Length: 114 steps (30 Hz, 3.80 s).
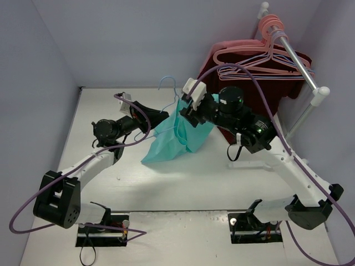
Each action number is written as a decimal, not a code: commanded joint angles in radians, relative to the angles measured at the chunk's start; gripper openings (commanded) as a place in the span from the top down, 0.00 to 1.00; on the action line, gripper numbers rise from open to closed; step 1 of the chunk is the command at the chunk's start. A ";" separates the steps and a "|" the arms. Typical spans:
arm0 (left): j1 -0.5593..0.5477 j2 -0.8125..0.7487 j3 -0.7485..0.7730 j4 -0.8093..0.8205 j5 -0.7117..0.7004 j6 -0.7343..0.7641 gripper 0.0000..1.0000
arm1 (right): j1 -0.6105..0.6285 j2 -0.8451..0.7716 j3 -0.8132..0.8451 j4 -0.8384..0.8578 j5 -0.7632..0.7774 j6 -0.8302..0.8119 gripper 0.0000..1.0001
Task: Place the t-shirt on the hanger
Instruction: Place the T-shirt at the clothesline.
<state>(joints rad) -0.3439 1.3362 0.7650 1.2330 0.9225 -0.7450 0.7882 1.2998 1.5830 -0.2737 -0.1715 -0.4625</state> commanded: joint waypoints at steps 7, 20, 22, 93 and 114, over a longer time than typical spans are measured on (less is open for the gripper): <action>0.005 -0.014 0.072 0.345 0.036 -0.013 1.00 | -0.228 -0.051 0.047 -0.102 -0.105 -0.173 0.35; 0.003 -0.020 0.090 0.345 0.107 -0.050 1.00 | -0.260 0.124 0.137 -0.207 -0.354 -0.260 0.30; 0.002 -0.019 0.095 0.344 0.116 -0.054 1.00 | -0.259 0.135 0.148 -0.209 -0.359 -0.265 0.33; -0.595 0.168 0.579 -1.573 -1.401 -0.060 0.39 | -0.245 0.151 0.132 -0.131 -0.191 -0.107 1.00; -0.595 0.252 0.594 -1.581 -1.464 -0.109 0.41 | -0.245 0.103 0.063 -0.107 -0.217 -0.081 1.00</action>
<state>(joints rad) -0.9367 1.5759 1.3060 -0.3777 -0.5226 -0.8238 0.5392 1.4628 1.6481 -0.4671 -0.3710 -0.5615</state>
